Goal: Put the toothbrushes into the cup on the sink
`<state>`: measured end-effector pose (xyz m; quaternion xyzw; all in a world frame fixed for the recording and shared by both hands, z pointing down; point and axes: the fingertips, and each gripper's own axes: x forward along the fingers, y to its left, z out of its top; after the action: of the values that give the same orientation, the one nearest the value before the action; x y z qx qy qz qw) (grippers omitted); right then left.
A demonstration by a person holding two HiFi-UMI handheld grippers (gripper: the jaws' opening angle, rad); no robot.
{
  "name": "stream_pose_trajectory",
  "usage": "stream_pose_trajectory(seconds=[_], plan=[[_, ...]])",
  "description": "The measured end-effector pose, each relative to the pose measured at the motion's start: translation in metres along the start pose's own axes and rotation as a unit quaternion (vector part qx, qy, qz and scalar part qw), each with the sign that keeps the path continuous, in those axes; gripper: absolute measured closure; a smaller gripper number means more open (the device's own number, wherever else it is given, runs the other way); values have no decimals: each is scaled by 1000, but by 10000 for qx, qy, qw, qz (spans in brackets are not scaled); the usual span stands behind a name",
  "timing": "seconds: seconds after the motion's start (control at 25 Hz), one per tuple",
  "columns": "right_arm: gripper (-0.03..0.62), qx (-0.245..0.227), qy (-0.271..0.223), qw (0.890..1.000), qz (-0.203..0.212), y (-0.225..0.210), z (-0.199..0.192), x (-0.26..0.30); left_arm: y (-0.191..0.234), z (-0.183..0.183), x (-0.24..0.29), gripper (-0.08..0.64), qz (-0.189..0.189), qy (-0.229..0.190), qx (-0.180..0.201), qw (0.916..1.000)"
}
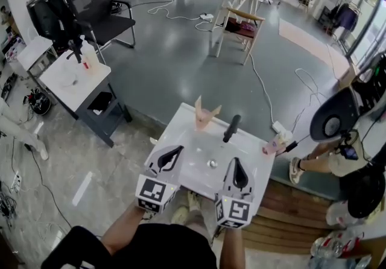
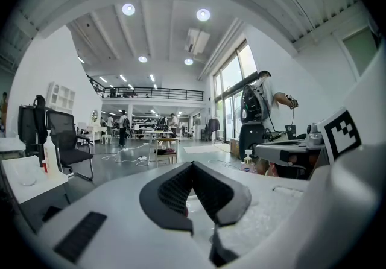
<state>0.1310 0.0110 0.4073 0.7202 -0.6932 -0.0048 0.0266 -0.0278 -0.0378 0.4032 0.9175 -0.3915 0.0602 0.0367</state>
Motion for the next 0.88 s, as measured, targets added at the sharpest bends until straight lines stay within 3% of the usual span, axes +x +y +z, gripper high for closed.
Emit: stream_pose_trajectory(seconds=[0.88], plan=[[597, 18, 63, 10000, -1, 0, -2, 1, 0, 1, 3, 557, -57, 2, 33, 10000]])
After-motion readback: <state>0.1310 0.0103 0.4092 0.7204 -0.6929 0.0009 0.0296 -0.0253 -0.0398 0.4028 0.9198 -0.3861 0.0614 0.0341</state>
